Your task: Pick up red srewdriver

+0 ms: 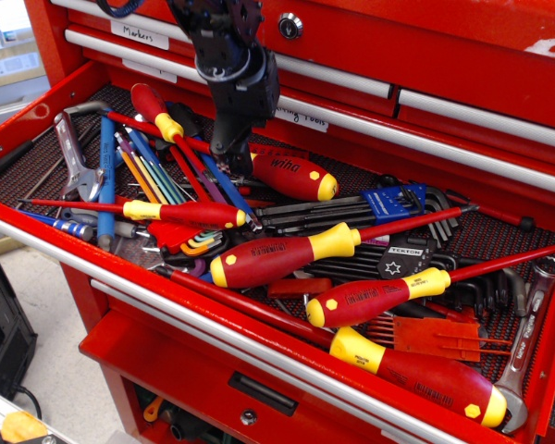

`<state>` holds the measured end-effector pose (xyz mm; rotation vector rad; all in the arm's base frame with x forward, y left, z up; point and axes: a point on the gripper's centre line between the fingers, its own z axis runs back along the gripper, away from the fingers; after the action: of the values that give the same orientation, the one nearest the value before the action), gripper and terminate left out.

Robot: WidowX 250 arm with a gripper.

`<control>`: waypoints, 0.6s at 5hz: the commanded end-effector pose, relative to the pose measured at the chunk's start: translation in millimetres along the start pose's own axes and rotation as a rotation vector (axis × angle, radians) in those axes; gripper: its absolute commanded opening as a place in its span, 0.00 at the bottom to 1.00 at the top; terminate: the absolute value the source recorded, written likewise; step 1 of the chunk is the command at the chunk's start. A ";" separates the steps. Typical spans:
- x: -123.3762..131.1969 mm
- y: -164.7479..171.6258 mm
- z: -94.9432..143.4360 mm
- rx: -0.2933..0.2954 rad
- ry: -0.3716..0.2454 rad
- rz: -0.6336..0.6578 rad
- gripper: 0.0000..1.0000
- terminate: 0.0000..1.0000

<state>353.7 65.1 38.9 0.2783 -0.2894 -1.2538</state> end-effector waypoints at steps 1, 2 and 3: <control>9.2 9.2 -9.8 0.038 -0.041 0.002 1.00 0.00; 15.7 5.8 -21.7 -0.003 -0.067 0.015 1.00 0.00; 18.3 2.9 -34.9 -0.031 -0.120 0.057 1.00 0.00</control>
<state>363.7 49.9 -0.4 0.1289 -0.3596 -1.1891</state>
